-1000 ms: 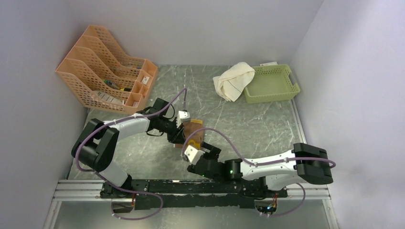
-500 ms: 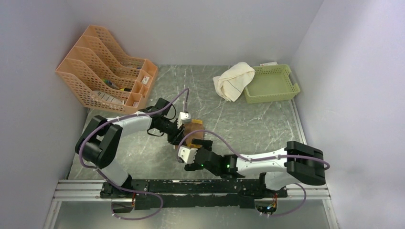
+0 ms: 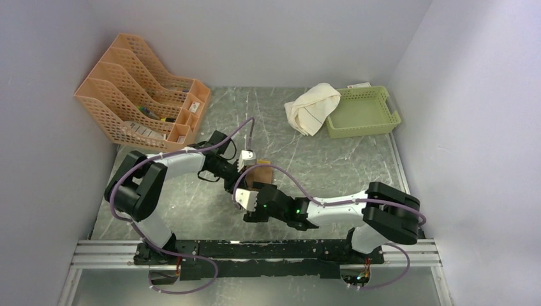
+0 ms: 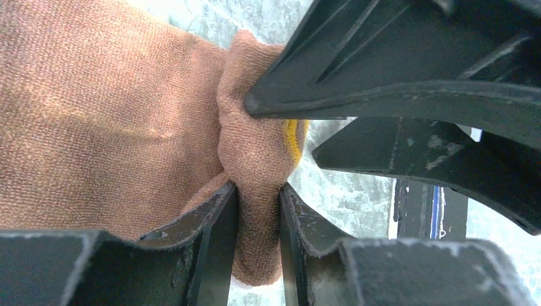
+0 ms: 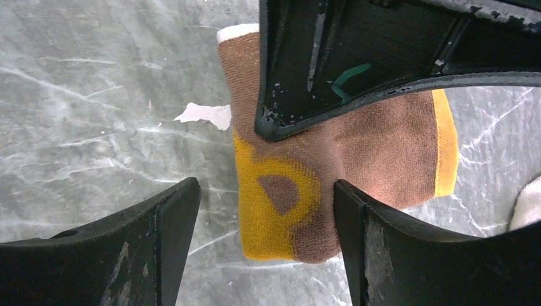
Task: Roll the towels
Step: Roll the towel at the center of the board.
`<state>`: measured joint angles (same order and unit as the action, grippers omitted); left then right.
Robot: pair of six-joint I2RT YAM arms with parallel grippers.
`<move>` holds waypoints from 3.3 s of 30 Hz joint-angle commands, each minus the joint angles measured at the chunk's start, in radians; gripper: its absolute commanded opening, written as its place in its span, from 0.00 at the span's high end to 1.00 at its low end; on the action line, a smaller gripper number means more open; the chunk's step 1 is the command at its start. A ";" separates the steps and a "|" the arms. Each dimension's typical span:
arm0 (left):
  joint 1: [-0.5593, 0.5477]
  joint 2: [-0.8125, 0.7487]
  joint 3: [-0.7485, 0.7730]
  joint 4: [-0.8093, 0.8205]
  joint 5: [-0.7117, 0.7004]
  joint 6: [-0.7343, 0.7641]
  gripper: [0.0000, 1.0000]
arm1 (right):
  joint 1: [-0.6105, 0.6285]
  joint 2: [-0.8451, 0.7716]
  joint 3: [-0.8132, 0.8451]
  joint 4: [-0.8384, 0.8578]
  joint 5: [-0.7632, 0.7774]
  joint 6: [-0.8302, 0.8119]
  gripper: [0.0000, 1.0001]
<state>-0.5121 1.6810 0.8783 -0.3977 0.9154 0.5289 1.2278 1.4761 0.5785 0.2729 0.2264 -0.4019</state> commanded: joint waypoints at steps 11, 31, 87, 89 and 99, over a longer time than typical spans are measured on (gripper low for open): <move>0.011 0.022 0.053 -0.071 0.099 0.056 0.58 | -0.075 0.095 -0.023 0.103 -0.025 0.055 0.57; 0.192 -0.410 -0.142 0.272 0.064 -0.128 0.04 | -0.328 -0.051 0.020 -0.015 -0.752 0.168 0.74; -0.239 -0.151 -0.163 0.271 -0.433 0.188 0.19 | -0.797 0.343 0.464 -0.292 -1.278 0.394 0.33; -0.232 -0.150 -0.152 0.264 -0.392 0.196 0.22 | -0.855 0.285 0.400 -0.150 -1.205 0.526 0.31; -0.158 -0.082 -0.023 0.080 -0.176 0.280 0.63 | -0.923 -0.171 0.063 0.199 -0.654 0.612 0.27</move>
<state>-0.6930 1.5711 0.8001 -0.2092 0.5884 0.7502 0.2905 1.4769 0.7830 0.2348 -0.6952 0.1719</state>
